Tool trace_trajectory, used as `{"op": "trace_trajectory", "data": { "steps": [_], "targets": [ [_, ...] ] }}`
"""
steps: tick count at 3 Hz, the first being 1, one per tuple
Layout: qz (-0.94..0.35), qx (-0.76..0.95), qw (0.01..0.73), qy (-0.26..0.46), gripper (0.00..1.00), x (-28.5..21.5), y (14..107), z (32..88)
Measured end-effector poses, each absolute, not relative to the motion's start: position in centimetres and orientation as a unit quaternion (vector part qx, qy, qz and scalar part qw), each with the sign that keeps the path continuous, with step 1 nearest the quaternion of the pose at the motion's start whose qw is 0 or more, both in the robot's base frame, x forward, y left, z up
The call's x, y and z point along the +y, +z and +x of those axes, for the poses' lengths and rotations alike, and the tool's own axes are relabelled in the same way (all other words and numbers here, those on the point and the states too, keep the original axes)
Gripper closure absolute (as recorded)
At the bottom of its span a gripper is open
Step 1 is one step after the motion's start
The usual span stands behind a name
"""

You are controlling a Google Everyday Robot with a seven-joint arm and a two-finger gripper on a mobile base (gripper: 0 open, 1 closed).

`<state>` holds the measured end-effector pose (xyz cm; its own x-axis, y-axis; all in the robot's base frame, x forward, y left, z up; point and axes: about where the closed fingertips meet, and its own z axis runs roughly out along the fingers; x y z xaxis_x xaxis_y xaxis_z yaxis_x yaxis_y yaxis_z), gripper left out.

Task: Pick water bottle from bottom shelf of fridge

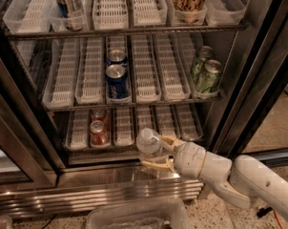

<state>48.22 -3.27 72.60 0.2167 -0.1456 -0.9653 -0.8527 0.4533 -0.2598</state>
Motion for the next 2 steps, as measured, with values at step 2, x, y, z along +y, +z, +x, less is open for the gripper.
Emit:
{"op": "trace_trajectory", "data": {
  "steps": [2],
  "targets": [
    [-0.450, 0.588, 0.593, 0.317, 1.00, -4.1, 76.4, 44.7]
  ]
}}
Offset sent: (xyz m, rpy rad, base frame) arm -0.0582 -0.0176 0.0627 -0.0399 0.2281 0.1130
